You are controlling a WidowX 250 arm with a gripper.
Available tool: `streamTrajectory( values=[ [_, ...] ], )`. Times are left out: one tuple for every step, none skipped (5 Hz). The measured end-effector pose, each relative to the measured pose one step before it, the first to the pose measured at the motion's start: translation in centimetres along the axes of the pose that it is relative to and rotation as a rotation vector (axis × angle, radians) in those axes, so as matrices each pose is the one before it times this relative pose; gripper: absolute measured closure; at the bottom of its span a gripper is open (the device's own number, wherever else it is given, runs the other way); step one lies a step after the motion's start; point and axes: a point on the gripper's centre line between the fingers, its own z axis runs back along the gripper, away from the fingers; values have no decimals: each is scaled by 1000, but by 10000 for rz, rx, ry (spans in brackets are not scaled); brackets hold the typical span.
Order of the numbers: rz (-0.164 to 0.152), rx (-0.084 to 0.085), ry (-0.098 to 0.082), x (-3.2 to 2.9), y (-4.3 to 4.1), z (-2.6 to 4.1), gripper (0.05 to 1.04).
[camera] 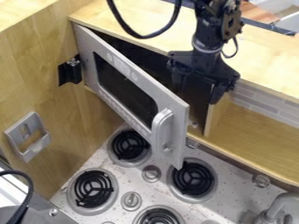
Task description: Open microwave
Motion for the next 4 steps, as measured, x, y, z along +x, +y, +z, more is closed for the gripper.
streamTrajectory(
  values=[
    [248,-321,236,-160,484,-1756,86],
    [350,139,380,-1361,1402,-882,86],
    [785,345,454,-2420,1629,-417,86],
    [980,104,-77,-1607,1798,804,86]
  ],
)
